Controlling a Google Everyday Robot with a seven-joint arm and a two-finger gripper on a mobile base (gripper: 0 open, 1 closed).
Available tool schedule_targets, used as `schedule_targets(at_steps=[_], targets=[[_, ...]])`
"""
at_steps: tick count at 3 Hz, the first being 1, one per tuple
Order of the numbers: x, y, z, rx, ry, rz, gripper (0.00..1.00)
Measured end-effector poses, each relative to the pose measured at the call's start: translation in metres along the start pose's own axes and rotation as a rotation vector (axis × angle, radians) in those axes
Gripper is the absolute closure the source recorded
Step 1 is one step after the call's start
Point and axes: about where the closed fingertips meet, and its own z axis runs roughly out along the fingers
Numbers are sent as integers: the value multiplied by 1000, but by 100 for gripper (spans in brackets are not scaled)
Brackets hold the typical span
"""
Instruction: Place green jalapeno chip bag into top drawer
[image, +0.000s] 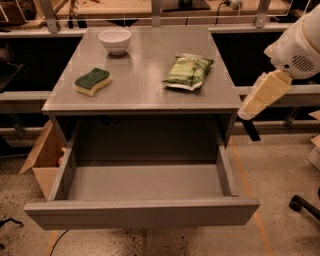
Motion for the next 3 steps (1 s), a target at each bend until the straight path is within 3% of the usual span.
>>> schedule_targets(at_steps=[1, 2, 3], targets=[[-18, -43, 32, 36, -105, 151, 0], [-31, -78, 64, 45, -145, 294, 0], [-33, -79, 71, 37, -148, 335, 0]])
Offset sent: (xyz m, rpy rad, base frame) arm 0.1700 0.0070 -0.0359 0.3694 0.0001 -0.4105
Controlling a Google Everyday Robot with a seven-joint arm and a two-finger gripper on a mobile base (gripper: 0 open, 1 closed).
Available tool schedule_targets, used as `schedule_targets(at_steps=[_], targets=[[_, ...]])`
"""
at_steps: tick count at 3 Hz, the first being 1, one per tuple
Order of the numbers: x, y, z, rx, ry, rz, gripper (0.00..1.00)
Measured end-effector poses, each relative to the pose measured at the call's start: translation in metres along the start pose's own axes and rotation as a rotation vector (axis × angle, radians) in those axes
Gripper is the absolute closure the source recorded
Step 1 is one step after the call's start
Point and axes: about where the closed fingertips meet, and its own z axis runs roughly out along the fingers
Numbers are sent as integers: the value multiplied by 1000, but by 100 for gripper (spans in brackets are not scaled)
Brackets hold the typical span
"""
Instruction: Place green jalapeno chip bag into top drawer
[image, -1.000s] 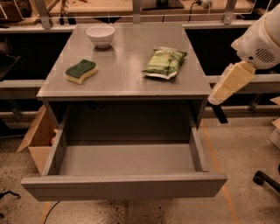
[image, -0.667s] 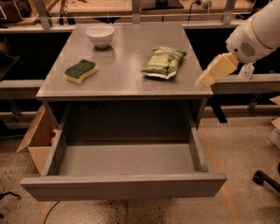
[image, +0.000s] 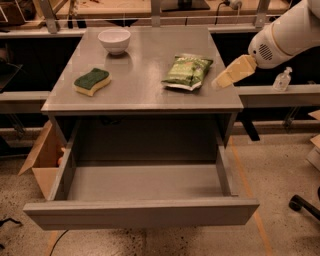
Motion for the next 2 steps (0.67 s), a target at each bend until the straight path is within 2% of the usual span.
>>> schedule_targets(at_steps=[1, 2], targets=[[-1, 0, 5, -2, -5, 10, 0], [-16, 4, 33, -10, 0, 49, 0]])
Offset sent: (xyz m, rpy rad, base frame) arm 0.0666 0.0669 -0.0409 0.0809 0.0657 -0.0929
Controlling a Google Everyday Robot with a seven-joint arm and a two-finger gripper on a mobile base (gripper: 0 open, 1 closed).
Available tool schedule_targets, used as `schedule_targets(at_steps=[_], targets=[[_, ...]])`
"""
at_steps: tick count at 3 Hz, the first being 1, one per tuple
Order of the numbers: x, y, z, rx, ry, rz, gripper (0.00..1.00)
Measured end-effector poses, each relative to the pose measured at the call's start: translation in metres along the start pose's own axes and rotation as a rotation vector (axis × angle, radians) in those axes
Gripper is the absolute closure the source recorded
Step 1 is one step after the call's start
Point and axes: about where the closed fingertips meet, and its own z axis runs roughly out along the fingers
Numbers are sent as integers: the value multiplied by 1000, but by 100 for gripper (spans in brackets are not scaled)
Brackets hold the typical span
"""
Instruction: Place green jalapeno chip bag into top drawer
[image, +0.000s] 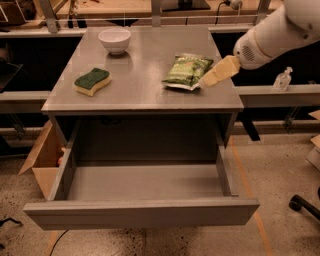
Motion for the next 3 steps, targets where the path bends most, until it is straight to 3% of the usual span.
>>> schedule_targets(at_steps=[2, 3], targets=[[-28, 19, 75, 13, 68, 93, 0], [-42, 34, 106, 3, 104, 102, 2]])
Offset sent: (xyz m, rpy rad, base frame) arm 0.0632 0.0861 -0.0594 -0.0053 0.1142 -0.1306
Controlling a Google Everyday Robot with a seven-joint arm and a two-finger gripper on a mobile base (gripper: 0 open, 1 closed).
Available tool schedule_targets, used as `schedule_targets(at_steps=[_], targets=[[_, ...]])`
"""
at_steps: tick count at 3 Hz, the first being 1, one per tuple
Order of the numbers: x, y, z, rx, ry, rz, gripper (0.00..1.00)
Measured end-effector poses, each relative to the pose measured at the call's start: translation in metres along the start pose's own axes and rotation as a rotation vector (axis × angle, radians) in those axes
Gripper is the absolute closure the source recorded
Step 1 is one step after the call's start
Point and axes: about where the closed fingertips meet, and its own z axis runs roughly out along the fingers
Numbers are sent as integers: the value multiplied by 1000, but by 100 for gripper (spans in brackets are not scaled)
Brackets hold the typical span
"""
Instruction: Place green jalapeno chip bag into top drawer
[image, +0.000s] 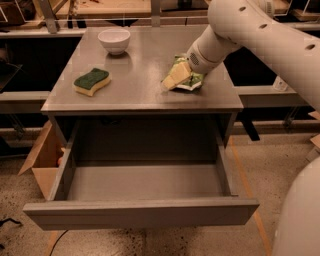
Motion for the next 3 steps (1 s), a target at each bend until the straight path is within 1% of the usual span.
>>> schedule_targets(at_steps=[1, 3], targets=[[-6, 7, 12, -4, 16, 4, 25], [-4, 13, 29, -22, 44, 14, 71]])
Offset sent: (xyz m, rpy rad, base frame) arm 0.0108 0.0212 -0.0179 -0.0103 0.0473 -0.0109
